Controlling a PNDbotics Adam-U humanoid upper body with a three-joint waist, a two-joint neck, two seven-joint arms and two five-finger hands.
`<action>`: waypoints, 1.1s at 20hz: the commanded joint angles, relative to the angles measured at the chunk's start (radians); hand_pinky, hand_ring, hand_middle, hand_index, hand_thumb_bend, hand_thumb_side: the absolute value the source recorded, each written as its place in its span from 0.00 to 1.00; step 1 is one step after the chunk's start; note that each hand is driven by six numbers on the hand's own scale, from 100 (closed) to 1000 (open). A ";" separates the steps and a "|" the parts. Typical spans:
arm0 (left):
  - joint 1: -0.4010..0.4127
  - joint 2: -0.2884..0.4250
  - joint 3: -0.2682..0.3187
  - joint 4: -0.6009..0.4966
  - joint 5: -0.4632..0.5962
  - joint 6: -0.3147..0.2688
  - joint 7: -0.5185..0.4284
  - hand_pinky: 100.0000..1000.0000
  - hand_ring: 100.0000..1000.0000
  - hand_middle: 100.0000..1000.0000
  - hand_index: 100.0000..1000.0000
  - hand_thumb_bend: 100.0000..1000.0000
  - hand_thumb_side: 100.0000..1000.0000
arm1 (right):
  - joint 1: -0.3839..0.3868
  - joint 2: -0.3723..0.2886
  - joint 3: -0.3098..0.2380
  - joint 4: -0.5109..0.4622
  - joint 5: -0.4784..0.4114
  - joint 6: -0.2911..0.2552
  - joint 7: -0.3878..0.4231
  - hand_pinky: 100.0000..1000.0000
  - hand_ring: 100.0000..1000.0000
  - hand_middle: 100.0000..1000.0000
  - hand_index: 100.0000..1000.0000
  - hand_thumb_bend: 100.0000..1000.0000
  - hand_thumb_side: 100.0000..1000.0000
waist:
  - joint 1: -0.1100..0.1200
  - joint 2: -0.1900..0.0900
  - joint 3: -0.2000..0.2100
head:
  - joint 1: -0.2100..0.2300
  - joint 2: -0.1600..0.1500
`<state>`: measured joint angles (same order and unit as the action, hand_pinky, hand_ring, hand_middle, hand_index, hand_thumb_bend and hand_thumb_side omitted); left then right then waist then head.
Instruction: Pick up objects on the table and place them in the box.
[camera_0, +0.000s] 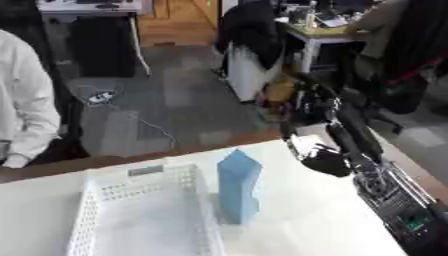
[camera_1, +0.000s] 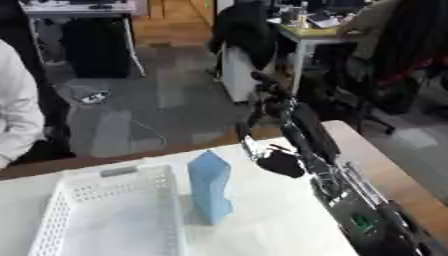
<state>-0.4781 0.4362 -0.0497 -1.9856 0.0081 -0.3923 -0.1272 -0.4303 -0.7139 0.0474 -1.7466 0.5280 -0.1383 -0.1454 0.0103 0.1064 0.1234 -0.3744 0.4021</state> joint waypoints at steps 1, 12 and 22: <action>-0.021 0.005 0.004 -0.014 0.006 0.000 0.001 0.45 0.37 0.58 0.57 0.84 0.73 | -0.023 -0.018 0.005 0.015 0.025 -0.017 0.023 0.80 0.91 1.00 0.45 0.23 0.69 | -0.002 -0.010 0.002 | 0.005 0.002; -0.027 0.003 0.001 -0.014 0.010 0.000 -0.002 0.45 0.37 0.58 0.57 0.84 0.73 | -0.040 -0.024 0.033 0.046 0.224 -0.054 0.059 0.88 0.95 1.00 0.39 0.28 0.69 | -0.005 -0.011 0.007 | 0.007 0.007; -0.035 0.000 -0.001 -0.014 0.013 0.000 -0.003 0.45 0.37 0.58 0.57 0.84 0.73 | -0.056 -0.023 0.050 0.053 0.225 -0.069 0.060 0.89 0.95 0.99 0.42 0.25 0.70 | -0.008 -0.008 0.012 | 0.003 0.005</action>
<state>-0.4956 0.4279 -0.0547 -1.9856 0.0161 -0.3906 -0.1290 -0.4649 -0.7131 0.1022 -1.6877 0.7518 -0.2035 -0.0856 0.0044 0.1082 0.1336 -0.3700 0.4103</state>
